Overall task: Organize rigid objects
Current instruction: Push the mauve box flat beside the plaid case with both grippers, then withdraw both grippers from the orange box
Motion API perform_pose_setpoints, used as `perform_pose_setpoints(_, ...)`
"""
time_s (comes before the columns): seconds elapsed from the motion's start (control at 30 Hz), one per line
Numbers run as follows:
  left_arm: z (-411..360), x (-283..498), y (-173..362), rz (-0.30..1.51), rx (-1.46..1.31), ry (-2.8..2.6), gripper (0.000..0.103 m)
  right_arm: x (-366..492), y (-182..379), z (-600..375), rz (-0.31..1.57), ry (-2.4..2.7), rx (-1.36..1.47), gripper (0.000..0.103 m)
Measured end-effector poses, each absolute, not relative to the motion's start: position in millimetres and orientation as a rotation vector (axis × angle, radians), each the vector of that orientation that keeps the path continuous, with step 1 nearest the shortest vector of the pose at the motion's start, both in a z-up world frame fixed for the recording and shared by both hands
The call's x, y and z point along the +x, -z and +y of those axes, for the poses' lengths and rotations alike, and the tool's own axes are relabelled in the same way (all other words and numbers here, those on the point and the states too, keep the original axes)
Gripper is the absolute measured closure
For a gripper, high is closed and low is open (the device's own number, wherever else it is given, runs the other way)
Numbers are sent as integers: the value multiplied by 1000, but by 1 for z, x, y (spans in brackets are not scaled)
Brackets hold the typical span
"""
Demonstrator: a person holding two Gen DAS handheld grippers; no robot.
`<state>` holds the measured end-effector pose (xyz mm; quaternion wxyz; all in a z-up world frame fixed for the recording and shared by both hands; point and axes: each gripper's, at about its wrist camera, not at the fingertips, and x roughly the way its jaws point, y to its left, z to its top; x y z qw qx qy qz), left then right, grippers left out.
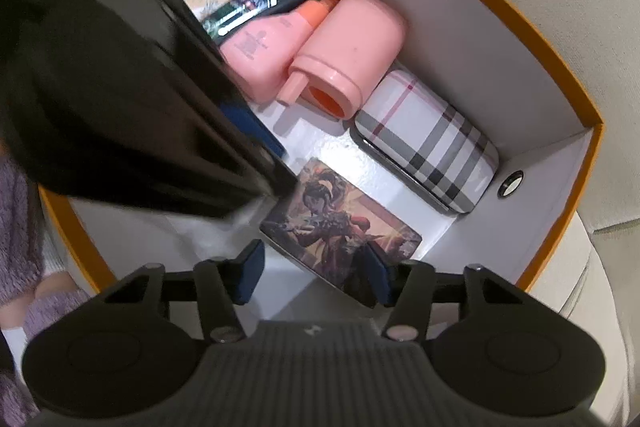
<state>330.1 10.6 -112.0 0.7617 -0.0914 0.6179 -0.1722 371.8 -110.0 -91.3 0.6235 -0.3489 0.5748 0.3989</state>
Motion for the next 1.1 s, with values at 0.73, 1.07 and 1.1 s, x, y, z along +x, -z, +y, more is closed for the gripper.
perform_pose_setpoints(0.73,40,309,95,1349,-188,342,88,367,108,-109,1111,-900,-1044,53)
perform_pose_setpoints(1.07,37,274,55,1202,-155,387,88,360,72,-118,1127,-841,-809,53)
perform_pose_setpoints(1.1,34,269,49,1183,-150,389,88,357,64,-121,1114,-827,-775,52)
